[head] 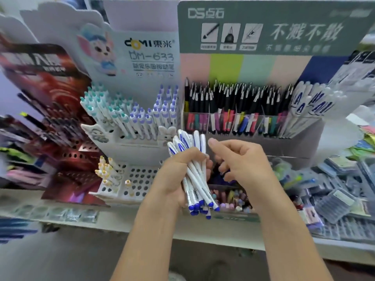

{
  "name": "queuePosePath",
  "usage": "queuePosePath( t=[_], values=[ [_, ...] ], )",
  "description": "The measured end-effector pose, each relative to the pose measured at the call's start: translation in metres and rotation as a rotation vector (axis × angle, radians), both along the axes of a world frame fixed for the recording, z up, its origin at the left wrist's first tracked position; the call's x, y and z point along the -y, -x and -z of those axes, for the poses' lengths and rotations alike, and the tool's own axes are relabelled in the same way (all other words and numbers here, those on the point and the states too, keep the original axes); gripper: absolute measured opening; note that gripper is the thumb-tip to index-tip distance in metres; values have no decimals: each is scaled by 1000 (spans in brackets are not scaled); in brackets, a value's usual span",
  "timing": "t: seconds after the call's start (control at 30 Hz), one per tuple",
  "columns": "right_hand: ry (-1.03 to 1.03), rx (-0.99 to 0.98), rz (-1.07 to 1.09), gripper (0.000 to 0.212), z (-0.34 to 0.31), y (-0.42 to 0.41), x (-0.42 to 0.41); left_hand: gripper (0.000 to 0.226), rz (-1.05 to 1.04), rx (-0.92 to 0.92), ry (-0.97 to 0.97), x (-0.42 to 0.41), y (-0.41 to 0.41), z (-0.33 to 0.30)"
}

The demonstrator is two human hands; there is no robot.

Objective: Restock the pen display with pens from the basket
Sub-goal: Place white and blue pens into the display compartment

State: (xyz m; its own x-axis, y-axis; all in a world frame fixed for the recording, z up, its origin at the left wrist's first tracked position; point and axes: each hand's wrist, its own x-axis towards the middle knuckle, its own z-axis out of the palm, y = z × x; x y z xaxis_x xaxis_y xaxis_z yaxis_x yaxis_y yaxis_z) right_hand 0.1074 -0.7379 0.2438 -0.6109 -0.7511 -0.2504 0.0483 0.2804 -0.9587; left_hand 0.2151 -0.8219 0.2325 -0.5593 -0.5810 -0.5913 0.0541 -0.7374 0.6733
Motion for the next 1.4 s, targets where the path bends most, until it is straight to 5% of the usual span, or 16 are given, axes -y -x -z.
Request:
queuePosePath(
  t=[0.37,0.7,1.0,1.4],
  values=[
    [118,354,153,14,14,9,39,7,61,29,30,28,18,4],
    [626,-329,548,14,-25,27,43,9,173,24,156,46,12,11],
    [202,-607,232,5,45,17,70,15,172,-64,151,53,2,3],
    [60,-666,344,14,61,17,86,9,119,18,105,46,-1,7]
  ],
)
